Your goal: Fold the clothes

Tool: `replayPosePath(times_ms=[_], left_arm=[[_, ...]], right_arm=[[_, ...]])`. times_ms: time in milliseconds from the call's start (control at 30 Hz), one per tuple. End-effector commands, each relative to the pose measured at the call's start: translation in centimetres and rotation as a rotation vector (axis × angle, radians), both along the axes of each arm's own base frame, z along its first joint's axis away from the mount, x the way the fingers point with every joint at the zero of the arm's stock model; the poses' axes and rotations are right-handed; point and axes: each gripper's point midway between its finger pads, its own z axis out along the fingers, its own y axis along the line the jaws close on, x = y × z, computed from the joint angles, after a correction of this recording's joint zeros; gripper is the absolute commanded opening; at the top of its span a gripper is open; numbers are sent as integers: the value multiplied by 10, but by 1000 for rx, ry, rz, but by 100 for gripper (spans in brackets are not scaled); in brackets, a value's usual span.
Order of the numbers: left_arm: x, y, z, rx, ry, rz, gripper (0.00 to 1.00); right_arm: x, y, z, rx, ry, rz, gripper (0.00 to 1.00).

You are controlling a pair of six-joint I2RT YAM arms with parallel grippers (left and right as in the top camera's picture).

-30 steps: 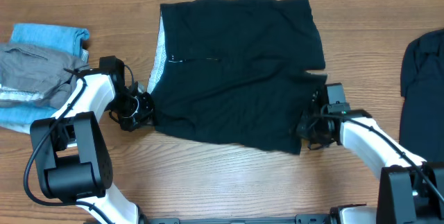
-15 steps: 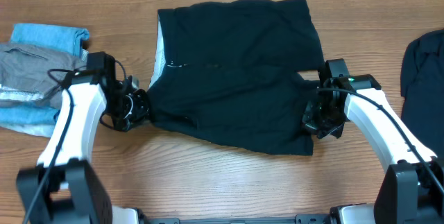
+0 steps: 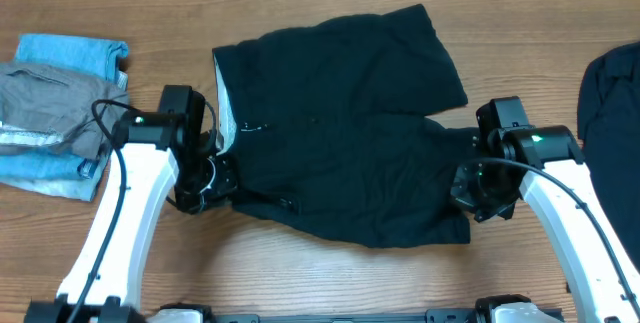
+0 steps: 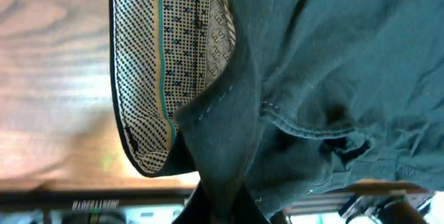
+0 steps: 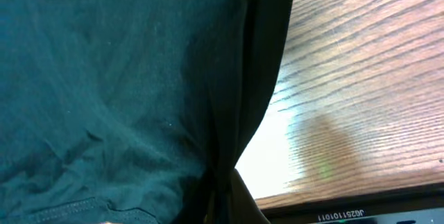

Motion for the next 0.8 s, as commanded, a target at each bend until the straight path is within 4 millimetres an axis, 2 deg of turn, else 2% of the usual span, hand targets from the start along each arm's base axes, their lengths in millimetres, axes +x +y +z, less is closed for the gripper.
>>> replayPosePath(times_ms=[0,67,167,333,433,533,667,767], left_arm=[[-19,2,16,23,-4,34,4],[-31,3,27,23,-18,41,4],[-30,8,36,42,-86,80,4],[3,9,38,46,-208,123,4],[27,8,45,30,-300,151,4],[42,9,53,25,-365,161,4],[70,19,66,75,-475,210,4],[89,18,59,74,-488,216,4]], right_arm=[[-2,-1,9,-9,-10,14,4],[-5,-1,9,-10,1,14,4],[1,-1,9,-8,-26,14,4],[20,7,10,35,-66,12,4],[45,8,34,41,-129,5,4],[62,8,47,42,-142,-5,4],[92,10,43,40,-121,-9,4],[111,7,38,46,-118,-26,4]])
